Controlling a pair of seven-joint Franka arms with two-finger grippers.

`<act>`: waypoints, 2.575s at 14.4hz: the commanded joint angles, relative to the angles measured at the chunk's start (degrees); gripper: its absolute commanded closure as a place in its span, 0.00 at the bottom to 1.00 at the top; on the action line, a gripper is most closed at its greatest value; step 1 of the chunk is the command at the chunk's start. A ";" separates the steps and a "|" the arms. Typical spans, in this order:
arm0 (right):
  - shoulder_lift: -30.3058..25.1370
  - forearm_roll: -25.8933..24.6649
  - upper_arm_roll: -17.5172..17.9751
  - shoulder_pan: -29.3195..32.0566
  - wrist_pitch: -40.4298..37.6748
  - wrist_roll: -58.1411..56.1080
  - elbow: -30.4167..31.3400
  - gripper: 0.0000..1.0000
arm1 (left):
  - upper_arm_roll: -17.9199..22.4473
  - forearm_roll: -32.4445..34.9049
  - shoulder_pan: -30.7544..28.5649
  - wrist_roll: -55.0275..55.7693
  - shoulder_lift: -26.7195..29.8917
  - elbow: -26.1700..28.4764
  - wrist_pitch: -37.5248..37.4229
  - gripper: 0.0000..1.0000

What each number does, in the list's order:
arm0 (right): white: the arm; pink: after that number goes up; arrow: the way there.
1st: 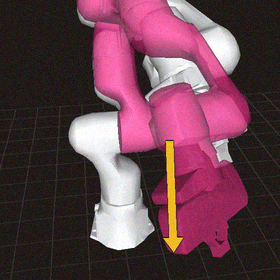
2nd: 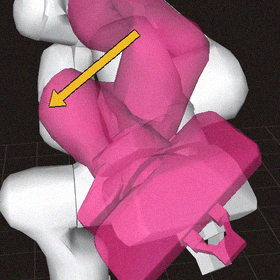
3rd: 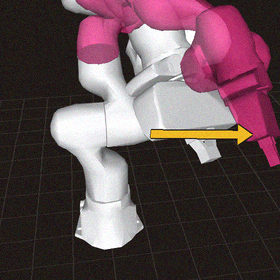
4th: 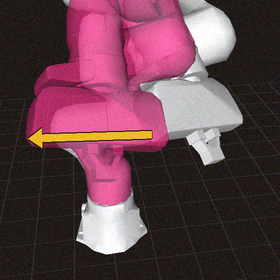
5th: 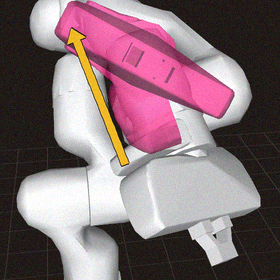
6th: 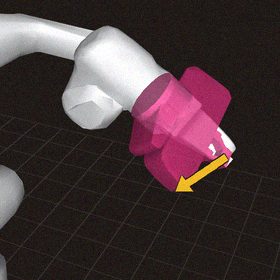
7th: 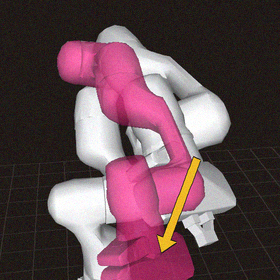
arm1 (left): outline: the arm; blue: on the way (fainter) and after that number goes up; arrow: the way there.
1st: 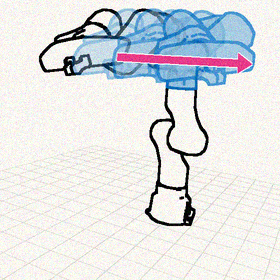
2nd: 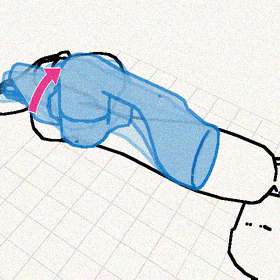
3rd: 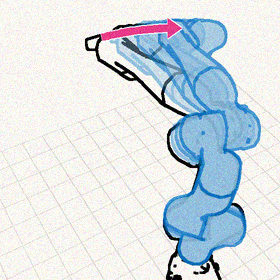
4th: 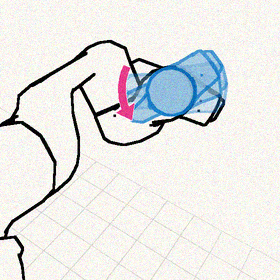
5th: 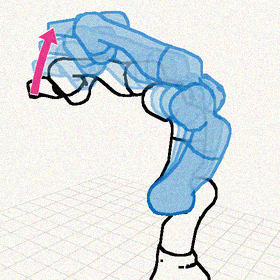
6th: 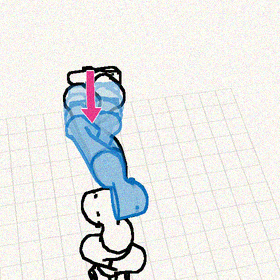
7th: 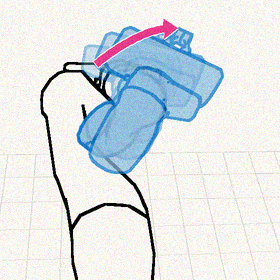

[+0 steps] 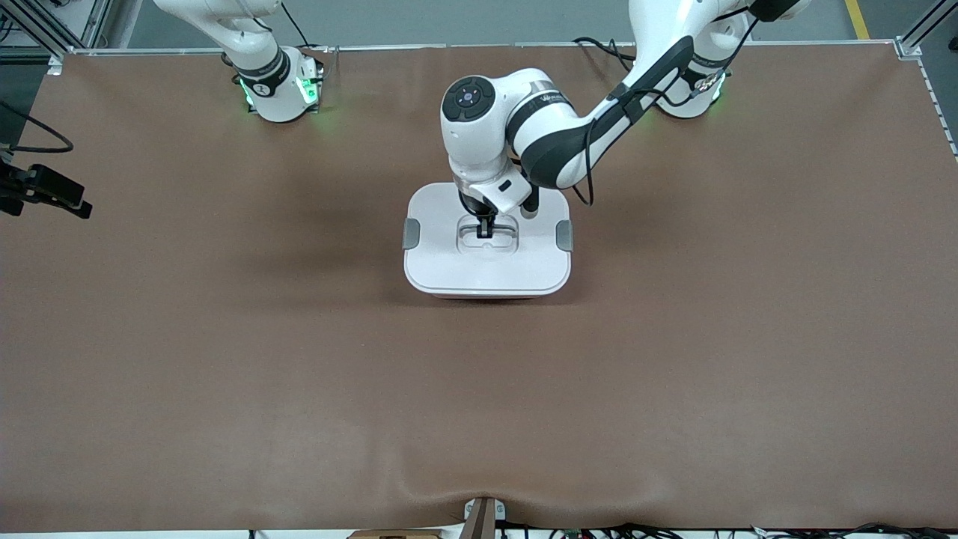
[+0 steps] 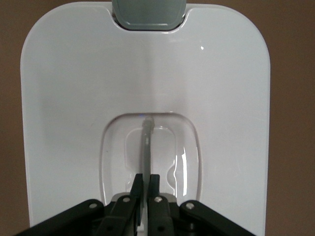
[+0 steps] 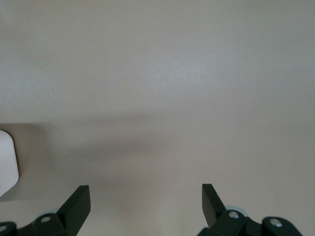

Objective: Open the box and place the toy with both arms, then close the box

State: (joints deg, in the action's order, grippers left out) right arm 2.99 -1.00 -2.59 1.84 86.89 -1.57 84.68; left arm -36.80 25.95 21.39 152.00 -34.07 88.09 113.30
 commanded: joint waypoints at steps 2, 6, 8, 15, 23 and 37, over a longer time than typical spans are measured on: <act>-0.71 -0.59 0.74 0.89 -0.41 -0.45 -0.13 0.00 | -0.03 1.73 -0.03 0.23 0.06 1.21 -0.97 1.00; -0.62 -0.41 0.74 0.89 -0.76 -0.54 -0.04 0.00 | -0.12 1.73 -0.12 0.23 1.73 1.30 -0.97 1.00; -0.62 -0.41 0.83 0.80 -0.85 -0.54 -0.04 0.00 | -0.12 1.73 0.41 0.40 1.47 2.00 -0.97 1.00; -0.53 -0.41 1.01 0.36 -0.58 -0.54 -0.04 0.00 | -0.20 3.05 -0.29 -0.03 1.64 1.13 -1.15 0.00; -0.62 -0.50 0.92 0.62 -0.93 -0.54 -0.13 0.00 | -0.99 -5.11 -9.50 -23.36 8.75 -5.12 -7.81 0.00; -0.62 0.03 0.74 0.71 1.00 -6.33 0.57 0.00 | 0.14 -15.66 -34.30 -98.34 22.19 -4.77 -20.30 0.00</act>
State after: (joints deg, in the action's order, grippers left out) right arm 3.01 -0.98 -1.87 1.68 87.84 -5.34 84.69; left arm -37.18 12.85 -11.36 62.22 -16.50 82.12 95.07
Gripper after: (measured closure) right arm 0.000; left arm 0.000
